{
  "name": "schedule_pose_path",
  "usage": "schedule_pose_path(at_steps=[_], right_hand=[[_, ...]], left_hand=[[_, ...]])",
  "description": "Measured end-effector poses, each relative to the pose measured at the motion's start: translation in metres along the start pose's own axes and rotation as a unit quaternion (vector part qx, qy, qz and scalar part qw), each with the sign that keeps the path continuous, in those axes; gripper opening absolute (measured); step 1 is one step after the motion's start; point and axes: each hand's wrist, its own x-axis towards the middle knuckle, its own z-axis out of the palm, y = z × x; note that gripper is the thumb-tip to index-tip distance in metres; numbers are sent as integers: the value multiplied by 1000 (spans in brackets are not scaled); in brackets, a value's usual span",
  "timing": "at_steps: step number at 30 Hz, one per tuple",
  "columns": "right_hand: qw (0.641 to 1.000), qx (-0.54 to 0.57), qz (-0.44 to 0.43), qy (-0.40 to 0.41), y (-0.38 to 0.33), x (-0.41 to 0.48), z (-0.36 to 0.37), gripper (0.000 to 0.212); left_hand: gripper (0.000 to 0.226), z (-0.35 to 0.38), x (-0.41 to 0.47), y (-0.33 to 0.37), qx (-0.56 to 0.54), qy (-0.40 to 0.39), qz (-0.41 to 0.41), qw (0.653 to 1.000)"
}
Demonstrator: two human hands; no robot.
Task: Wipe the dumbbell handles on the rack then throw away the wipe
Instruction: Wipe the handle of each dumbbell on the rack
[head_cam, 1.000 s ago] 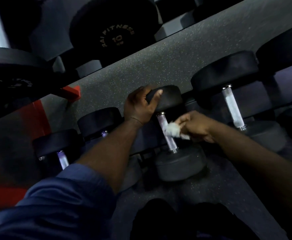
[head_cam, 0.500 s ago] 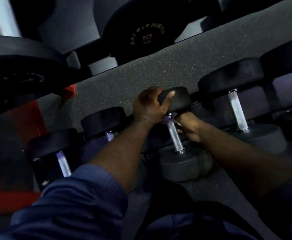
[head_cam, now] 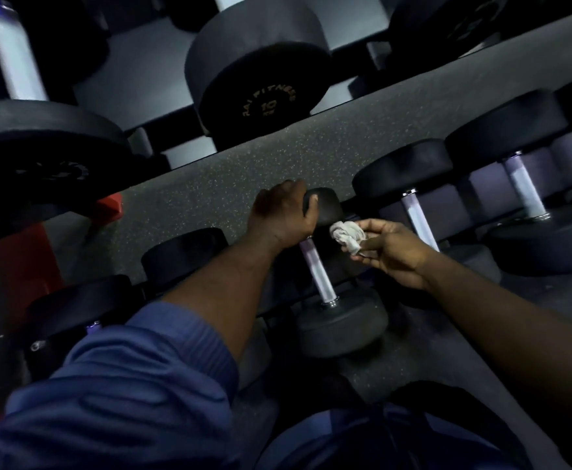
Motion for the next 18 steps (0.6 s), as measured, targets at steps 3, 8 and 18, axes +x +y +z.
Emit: schedule_pose_path(at_steps=[3, 8, 18], right_hand=[[997, 65, -6, -43, -7, -15, -19, 52], [990, 73, 13, -116, -14, -27, -59, 38], [985, 41, -133, 101, -40, -34, -148, 26]], left_hand=[[32, -12, 13, 28, 4, -4, 39, 999], [32, -8, 33, 89, -63, 0, 22, 998], [45, 27, 113, 169, 20, -85, 181, 980]])
